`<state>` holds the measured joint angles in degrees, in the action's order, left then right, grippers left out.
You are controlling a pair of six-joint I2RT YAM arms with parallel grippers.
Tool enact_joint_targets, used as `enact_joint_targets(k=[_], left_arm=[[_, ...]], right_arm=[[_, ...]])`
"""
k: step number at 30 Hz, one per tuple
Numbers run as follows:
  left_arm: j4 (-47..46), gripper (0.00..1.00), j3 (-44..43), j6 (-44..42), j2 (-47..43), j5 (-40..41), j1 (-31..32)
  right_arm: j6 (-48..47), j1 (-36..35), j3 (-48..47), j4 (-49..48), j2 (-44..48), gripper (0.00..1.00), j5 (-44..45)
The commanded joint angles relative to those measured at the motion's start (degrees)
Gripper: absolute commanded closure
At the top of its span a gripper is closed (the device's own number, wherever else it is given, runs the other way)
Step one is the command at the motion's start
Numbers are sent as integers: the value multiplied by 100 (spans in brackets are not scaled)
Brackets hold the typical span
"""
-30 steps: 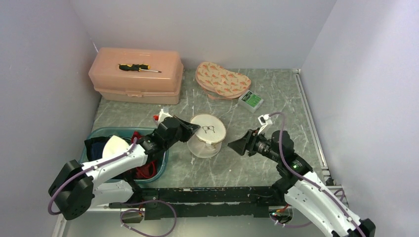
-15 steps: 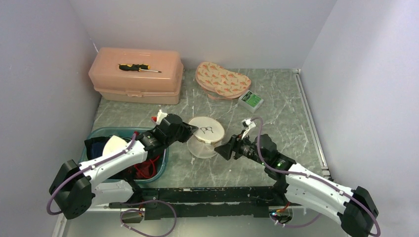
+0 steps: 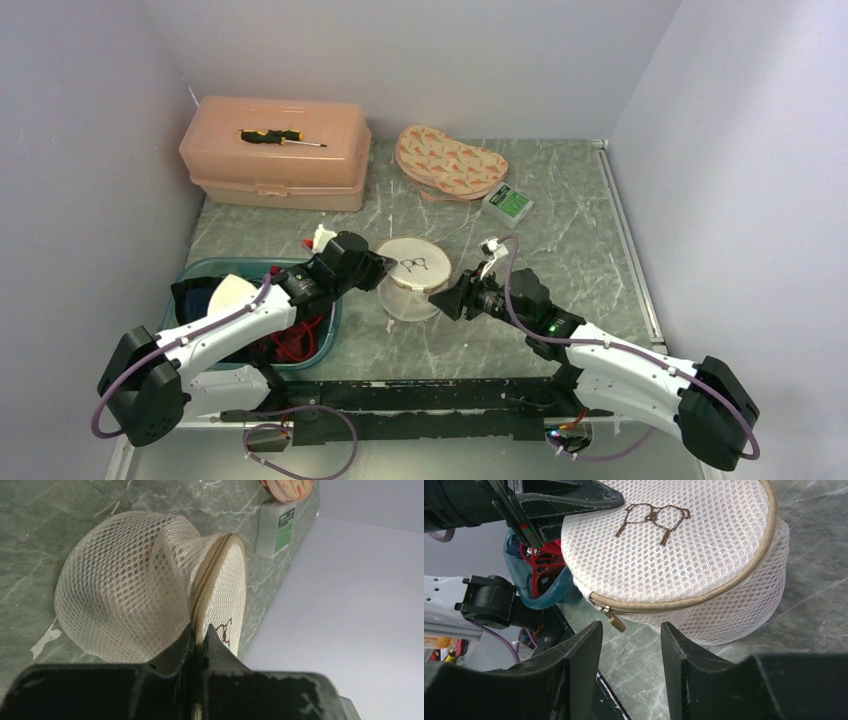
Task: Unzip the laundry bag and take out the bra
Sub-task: Adjust the laundry bag at the center of the board, then unzip the laundry bag at the center of the board.
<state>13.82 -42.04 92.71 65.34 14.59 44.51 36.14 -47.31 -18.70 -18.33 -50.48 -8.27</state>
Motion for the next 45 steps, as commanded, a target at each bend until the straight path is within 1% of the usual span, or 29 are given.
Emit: enact_joint_targets(k=[1,8,12,17,26,30,32,33,39,45], left_arm=[[63,97,-199,58,-112,161,17],[24,97,-214,55,-78,131,15],[4,97,-233,38,-61,123,22],[-16,97,-236,28,-22,95,16],[-30,97,-183,37,-76,130,21],[-28,97,-173,36,-90,160,22],[-37,97,-173,28,-76,160,14],[-38,97,-173,22,-62,163,19],[-81,97,-173,-1,-29,149,21],[-131,97,-185,-371,-71,73,14]], right_arm=[[-46,-18,-197,-508,-14,52,-189],[-71,-23,-319,-573,-273,53,-361],[-74,-20,-428,-537,-397,56,-335],[-50,-27,-476,-638,-498,67,-354],[-59,-33,-521,-580,-529,80,-369],[-86,-28,-497,-479,-453,90,-351],[-107,-29,-480,-418,-408,97,-359],[-120,-28,-466,-377,-383,99,-347],[-223,-32,-541,100,-276,100,-174],[-487,-33,-660,1008,-102,100,580]])
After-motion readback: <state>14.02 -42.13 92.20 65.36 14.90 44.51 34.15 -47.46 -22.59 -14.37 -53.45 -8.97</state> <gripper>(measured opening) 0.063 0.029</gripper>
